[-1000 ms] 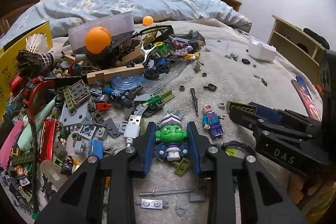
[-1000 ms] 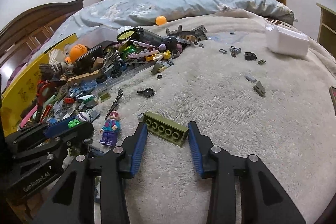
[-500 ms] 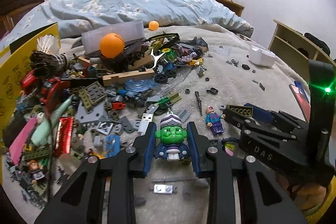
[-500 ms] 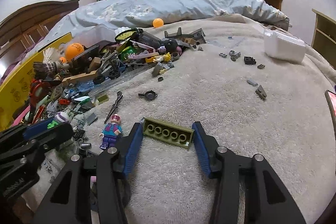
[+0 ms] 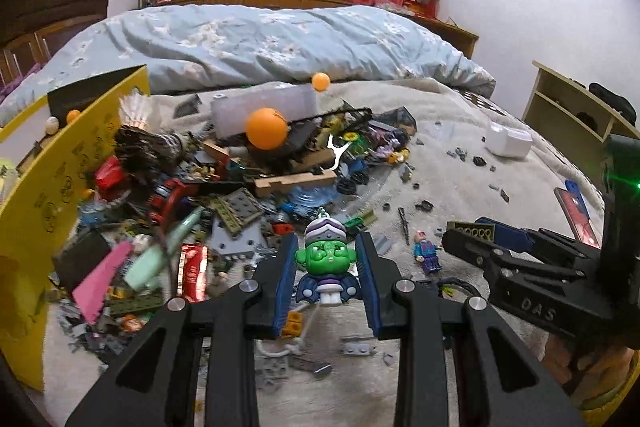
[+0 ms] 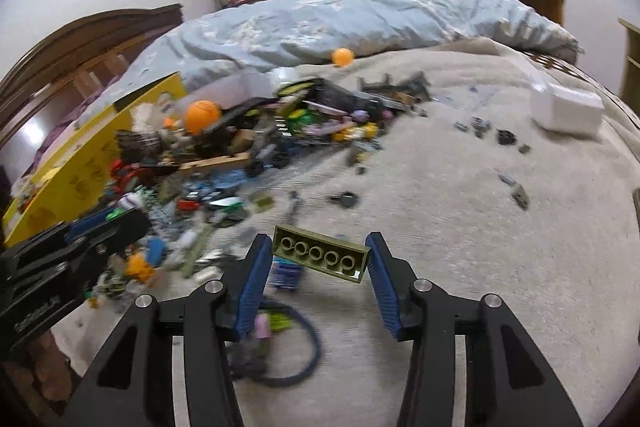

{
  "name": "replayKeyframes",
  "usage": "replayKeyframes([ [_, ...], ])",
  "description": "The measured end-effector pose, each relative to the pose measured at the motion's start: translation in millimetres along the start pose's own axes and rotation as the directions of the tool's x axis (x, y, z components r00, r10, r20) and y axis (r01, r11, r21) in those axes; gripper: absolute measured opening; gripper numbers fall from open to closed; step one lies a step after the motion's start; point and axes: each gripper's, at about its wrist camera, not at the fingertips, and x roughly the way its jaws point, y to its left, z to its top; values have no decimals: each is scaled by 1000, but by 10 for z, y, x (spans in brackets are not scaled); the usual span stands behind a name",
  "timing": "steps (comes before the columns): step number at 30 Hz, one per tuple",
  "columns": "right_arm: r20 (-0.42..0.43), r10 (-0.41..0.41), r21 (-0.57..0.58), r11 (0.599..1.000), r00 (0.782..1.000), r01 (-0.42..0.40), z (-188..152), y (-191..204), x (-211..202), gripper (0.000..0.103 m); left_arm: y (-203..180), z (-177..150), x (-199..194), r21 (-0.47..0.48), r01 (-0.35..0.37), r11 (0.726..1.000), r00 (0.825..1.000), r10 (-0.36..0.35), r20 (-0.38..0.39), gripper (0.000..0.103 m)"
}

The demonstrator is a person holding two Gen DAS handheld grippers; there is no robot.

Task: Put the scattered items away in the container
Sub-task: 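Carry both held items over the yellow box and open both tools to drop them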

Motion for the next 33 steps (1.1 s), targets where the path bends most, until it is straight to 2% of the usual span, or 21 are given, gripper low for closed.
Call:
replayKeyframes([
  [17, -18, 158, -143, 977, 987, -159, 193, 754, -40, 49, 463, 100, -390, -59, -113, 992, 991, 117, 60, 29],
  [26, -26, 291, -218, 932, 956, -289, 412, 1361, -12, 49, 820, 235, -757, -91, -224, 970, 966, 234, 109, 29],
  [33, -50, 354, -262, 898, 934, -355, 436, 1761, 48, 49, 1183, 226, -962, -152, -301, 942, 940, 319, 118, 29],
])
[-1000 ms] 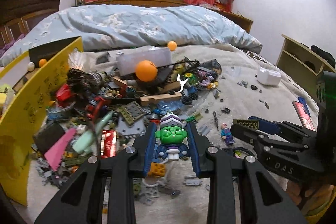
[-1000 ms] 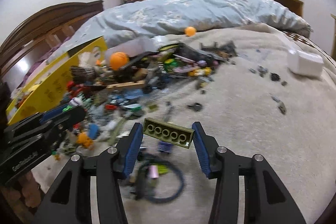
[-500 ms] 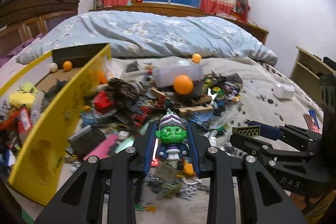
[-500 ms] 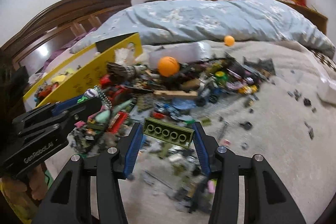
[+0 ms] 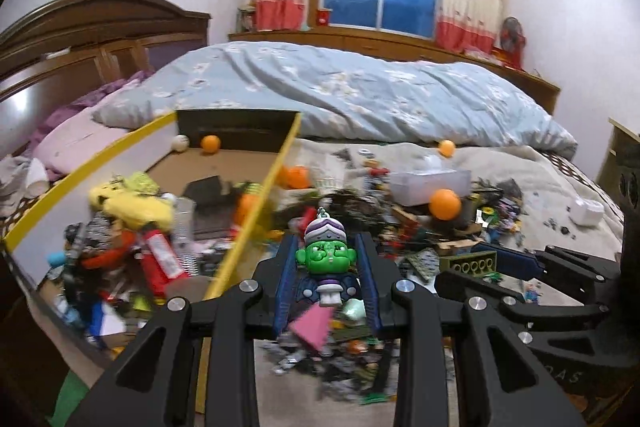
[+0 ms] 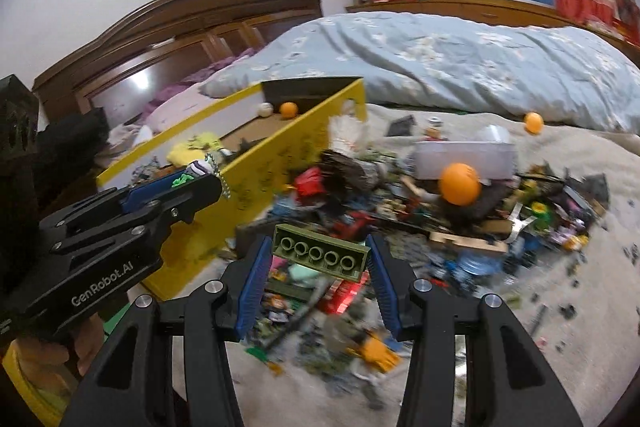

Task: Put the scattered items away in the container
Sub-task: 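Carry both held items over the yellow box and open both tools to drop them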

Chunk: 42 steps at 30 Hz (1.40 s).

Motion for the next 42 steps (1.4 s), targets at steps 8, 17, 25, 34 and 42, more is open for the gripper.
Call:
replayKeyframes([
  [8, -32, 57, -54, 997, 998, -58, 85, 339, 226, 49, 469, 14, -96, -38, -95, 995, 995, 96, 18, 29],
  [17, -50, 108, -124, 986, 993, -113, 185, 700, 439, 49, 992, 4, -123, -85, -202, 976, 979, 204, 19, 29],
  [25, -72, 151, -190, 968, 986, -162, 322, 1089, 693, 49, 1397, -6, -76, -116, -275, 954, 961, 278, 4, 29],
  [34, -75, 186, -229, 953, 980, -198, 423, 1443, 918, 49, 1692, 127, 34, -94, -328, 940, 944, 330, 10, 29],
  [42, -90, 206, -224, 949, 974, -222, 497, 1514, 1044, 50, 1783, 201, 94, -111, -333, 936, 942, 336, 10, 56],
])
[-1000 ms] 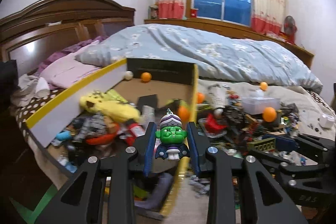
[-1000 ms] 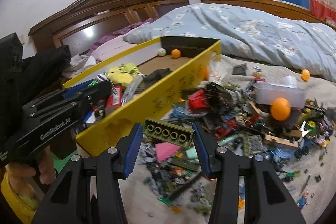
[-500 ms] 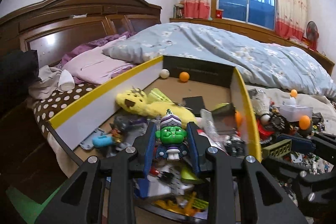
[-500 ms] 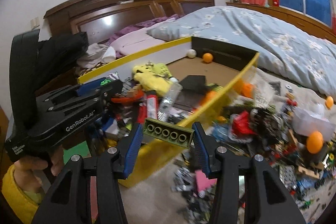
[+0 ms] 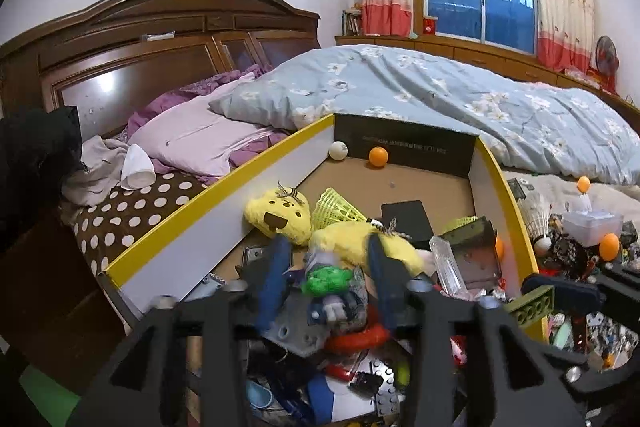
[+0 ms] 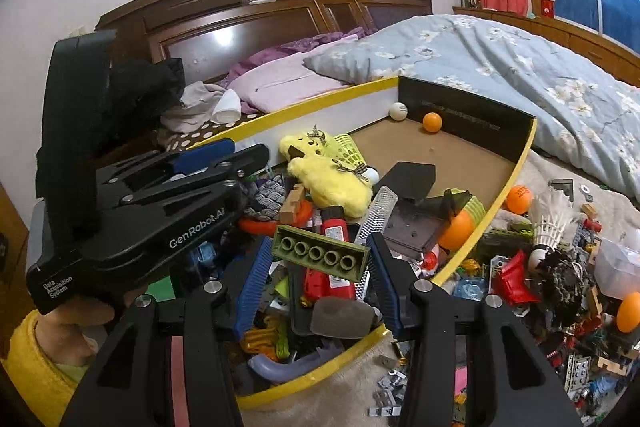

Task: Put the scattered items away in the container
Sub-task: 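Carry both held items over the yellow box and open both tools to drop them, then move both open tools back over the toy pile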

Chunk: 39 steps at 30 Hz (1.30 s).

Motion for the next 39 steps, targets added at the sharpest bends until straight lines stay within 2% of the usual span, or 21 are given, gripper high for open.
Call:
replayKeyframes([
  [1, 1, -5, -9, 1000, 1000, 5, -2, 12, 2, 50, 9, 0, -14, -6, -3, 1000, 1000, 3, 12, 65],
  [3, 2, -5, -18, 1000, 1000, 5, 6, 28, 8, 50, 2, 5, -44, -3, -13, 1000, 999, 13, 29, 70],
  [12, 6, 3, 12, 1000, 1000, -3, -31, -21, -37, 50, -56, -16, -83, 28, -16, 999, 1000, 15, 15, 70],
  [20, 13, -8, 62, 998, 1000, 7, -77, -129, -166, 50, -126, -44, -137, 3, 13, 1000, 1000, -13, -4, 70],
  [24, 26, -19, 98, 995, 999, 17, -138, -233, -344, 50, -231, -40, -212, -21, 78, 997, 997, -78, -2, 71],
  [29, 25, -68, 127, 990, 997, 64, -239, -380, -613, 50, -475, -30, -305, 3, 132, 991, 991, -132, 7, 71],
  [35, 16, -143, 160, 977, 990, 138, -452, -660, -952, 50, -880, -116, -360, 31, 217, 976, 976, -217, -15, 74],
  [39, 5, -217, 188, 959, 976, 212, -625, -896, -1143, 50, -1178, -173, -425, 56, 278, 959, 961, -277, -24, 74],
])
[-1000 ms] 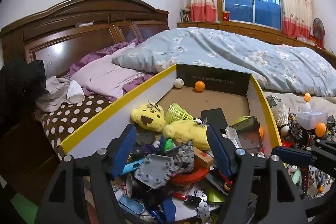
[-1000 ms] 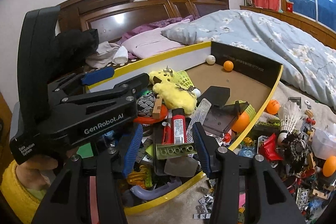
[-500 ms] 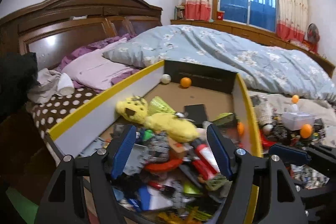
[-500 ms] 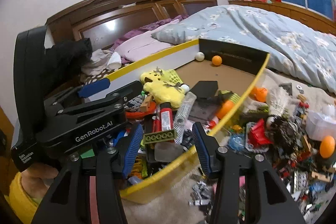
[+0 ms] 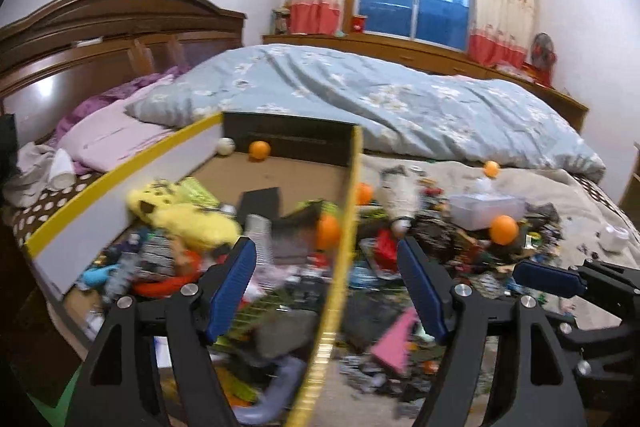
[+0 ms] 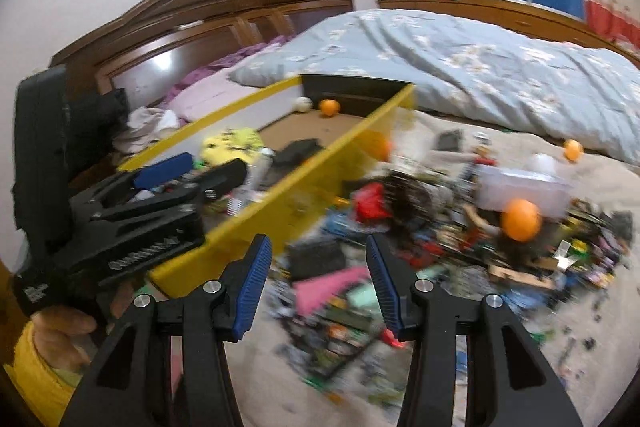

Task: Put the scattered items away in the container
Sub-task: 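Move both open tools back over the toy pile, then reach the left tool toward the orange ping-pong ball while the right tool approaches the black round piece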

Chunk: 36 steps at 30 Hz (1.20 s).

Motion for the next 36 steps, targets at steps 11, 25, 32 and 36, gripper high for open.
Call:
replayKeyframes([
  [11, -40, -159, 194, 967, 987, 163, -384, -1072, -258, 50, -992, -3, 206, 91, 178, 980, 983, -173, -54, 74],
  [25, -45, -282, 342, 897, 958, 280, -691, -2062, -538, 50, -1913, -113, 754, 106, 265, 958, 960, -253, -118, 73],
  [32, -56, -331, 416, 850, 942, 324, -685, -2526, -535, 50, -2100, -124, 1037, 112, 256, 960, 963, -244, -115, 73],
  [36, -62, -334, 431, 841, 940, 328, -675, -2681, -499, 50, -2127, -116, 1179, 115, 226, 967, 970, -213, -113, 73],
])
